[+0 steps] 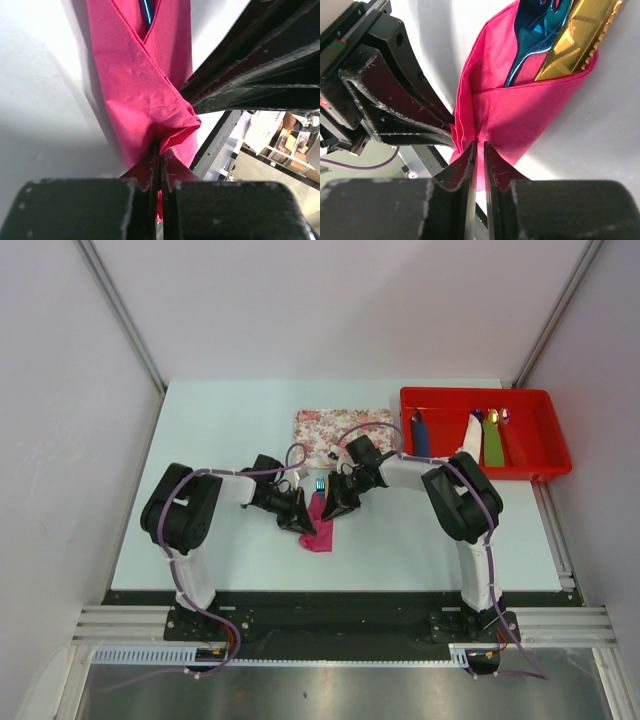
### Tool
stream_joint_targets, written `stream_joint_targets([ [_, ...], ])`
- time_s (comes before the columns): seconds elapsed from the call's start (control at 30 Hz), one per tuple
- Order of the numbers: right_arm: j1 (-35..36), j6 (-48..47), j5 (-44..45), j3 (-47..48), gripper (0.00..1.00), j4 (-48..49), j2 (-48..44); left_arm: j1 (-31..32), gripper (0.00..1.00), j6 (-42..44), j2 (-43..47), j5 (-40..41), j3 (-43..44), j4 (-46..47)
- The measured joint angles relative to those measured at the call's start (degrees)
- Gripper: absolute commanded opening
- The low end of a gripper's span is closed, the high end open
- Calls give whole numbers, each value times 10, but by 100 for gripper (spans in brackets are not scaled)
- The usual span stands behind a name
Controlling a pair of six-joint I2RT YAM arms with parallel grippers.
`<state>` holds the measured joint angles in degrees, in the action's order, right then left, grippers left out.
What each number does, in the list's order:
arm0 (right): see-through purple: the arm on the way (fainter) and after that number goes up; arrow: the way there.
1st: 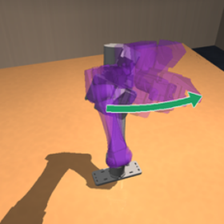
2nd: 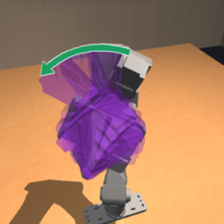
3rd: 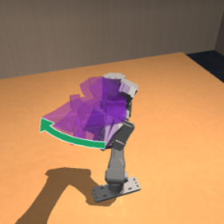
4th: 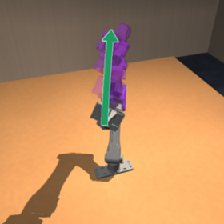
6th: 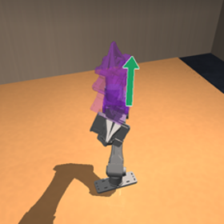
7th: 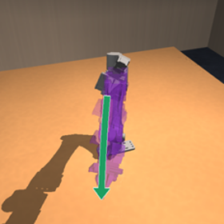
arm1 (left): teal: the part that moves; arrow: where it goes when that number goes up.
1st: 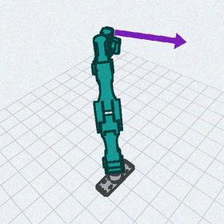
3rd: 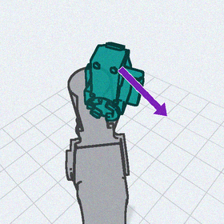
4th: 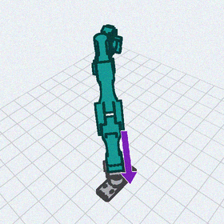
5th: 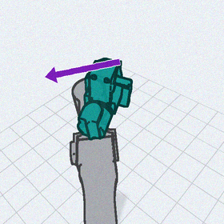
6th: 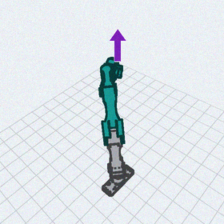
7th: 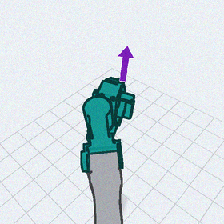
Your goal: Place the utensils on the paper napkin and roll it up
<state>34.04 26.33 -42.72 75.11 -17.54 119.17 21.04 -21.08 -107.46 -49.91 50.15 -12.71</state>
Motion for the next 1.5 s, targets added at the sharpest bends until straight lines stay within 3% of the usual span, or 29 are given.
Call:
stream_joint_targets([
  [0.47, 5, 3, 0, -19, 10, 32, 8, 15, 1, -10, 31, 7, 2, 16],
  [1.03, 5, 12, -1, -18, 9, 34, 12, 63, 0, -81, 31, -29, -1, 153],
  [1.5, 0, 10, -5, -17, 16, 32, 12, 64, 0, -63, -14, -41, -19, 171],
])
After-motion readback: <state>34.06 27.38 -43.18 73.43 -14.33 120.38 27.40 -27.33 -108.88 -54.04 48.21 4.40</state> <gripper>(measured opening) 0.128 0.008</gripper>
